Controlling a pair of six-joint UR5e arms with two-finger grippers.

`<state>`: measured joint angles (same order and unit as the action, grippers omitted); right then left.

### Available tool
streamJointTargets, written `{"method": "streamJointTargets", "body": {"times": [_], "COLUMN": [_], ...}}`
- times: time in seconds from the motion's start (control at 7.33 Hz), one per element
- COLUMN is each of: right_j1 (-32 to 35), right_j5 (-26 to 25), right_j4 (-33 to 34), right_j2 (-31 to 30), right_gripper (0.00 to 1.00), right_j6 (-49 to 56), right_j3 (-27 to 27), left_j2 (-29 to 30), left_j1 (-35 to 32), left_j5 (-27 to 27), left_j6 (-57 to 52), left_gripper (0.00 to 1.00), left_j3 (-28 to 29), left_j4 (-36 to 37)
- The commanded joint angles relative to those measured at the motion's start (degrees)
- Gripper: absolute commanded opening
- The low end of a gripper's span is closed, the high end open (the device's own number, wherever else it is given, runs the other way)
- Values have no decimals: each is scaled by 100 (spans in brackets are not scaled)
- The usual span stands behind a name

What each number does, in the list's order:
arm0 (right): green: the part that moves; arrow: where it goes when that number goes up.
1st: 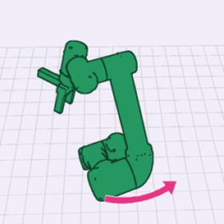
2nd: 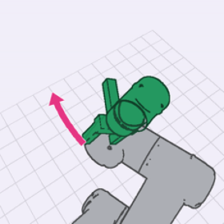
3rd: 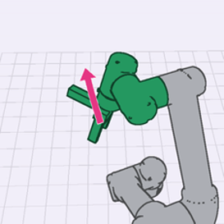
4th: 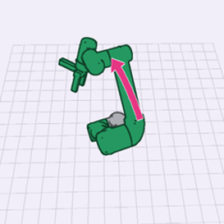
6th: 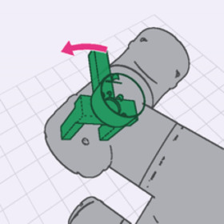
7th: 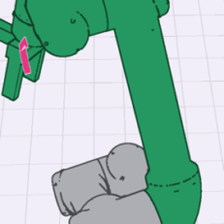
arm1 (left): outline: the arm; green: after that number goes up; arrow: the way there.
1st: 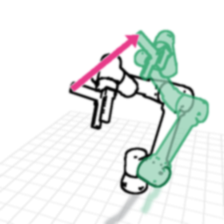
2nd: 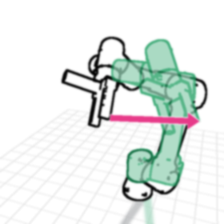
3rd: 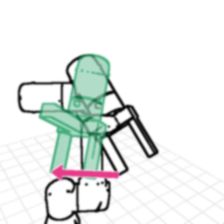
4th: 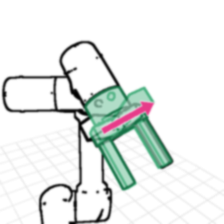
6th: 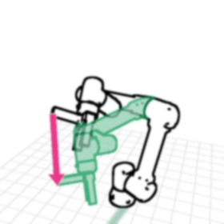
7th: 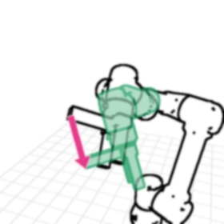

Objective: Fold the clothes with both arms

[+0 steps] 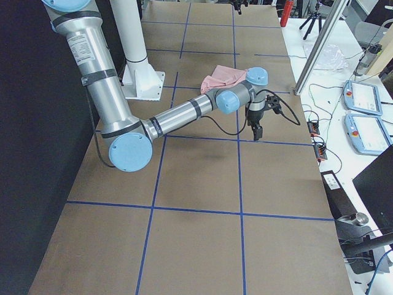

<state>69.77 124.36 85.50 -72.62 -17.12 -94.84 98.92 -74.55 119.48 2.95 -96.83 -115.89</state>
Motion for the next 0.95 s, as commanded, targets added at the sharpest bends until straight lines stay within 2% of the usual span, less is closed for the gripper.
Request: {"method": "streamJointTargets", "body": {"times": [0.0,0.14,0.27,0.41,0.55,0.82], "right_j1": [1218,1493,1687,1750,2081,2128], "right_j5": [369,404,544,458,475,501], "right_j4": [28,132,90,37,37,-182], "right_j2": [-995,-1339,-1769,-2225,-2395,-2852], "right_gripper": [100,100,100,100,100,100], "right_j6": [2100,2517,2582,2591,2591,2582], "right_j3": [45,1,-25,27,62,-8], "left_j2": [-215,-337,-712,-1020,-1128,-1540], "left_j1": [-1329,-1648,-1668,-1686,-2156,-2328], "left_j5": [119,224,120,119,224,1913], "left_j6": [-2063,-2132,-2115,-2036,-2053,-2036], "left_gripper": [100,100,100,100,100,100], "left_j3": [6,6,41,146,312,734], "left_j4": [976,1276,1219,1209,1261,1245]}}
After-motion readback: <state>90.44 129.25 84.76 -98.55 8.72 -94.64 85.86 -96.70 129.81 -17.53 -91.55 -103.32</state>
